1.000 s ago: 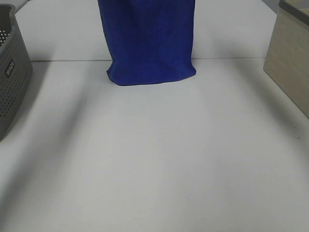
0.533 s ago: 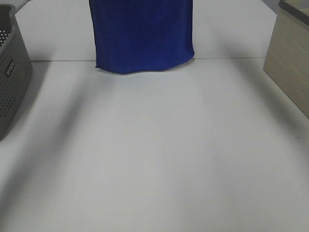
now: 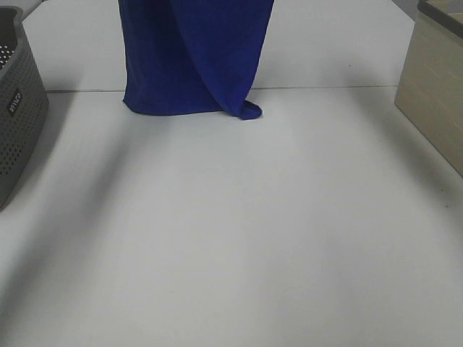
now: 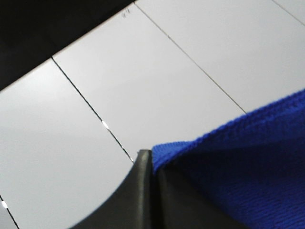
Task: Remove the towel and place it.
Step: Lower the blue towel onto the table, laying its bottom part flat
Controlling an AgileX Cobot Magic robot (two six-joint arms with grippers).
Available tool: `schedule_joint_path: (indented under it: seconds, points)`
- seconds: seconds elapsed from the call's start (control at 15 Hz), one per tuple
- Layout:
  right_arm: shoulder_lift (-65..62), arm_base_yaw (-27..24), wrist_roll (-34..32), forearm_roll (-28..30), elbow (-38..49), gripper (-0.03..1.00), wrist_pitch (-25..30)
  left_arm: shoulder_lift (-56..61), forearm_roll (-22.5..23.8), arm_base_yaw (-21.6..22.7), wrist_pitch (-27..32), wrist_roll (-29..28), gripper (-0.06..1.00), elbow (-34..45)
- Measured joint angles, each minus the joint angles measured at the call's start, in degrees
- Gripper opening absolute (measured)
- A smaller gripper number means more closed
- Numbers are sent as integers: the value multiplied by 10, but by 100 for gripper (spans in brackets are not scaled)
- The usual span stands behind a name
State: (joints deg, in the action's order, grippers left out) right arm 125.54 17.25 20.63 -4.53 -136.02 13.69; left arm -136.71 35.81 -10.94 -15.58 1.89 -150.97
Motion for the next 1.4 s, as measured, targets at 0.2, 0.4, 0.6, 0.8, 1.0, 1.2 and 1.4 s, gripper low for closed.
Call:
schedule_joint_path:
  seconds: [0.2, 0.4, 0.6, 0.8, 1.0, 1.2, 1.4]
  points:
    - [-28, 1, -7, -10, 0, 2, 140, 19, 18, -30, 205, -91, 0, 0]
    - [-66, 1, -10, -29, -3, 2, 305, 62, -88, -71, 511, -35, 0, 0]
    - [-93, 1, -16, -61, -5, 2, 468, 105, -277, -73, 772, 109, 0, -1]
    - [-97, 1, -16, -90, -5, 2, 555, 112, -301, -73, 850, 119, 0, -1]
    - [-119, 1, -3, -131, -5, 2, 564, 133, -305, -73, 854, 103, 0, 1]
    - [-140, 1, -2, -166, -5, 2, 564, 171, -305, -73, 854, 76, 0, 7]
    - [-180, 1, -17, -193, 37, 2, 564, 276, -313, -73, 855, 53, 0, 152]
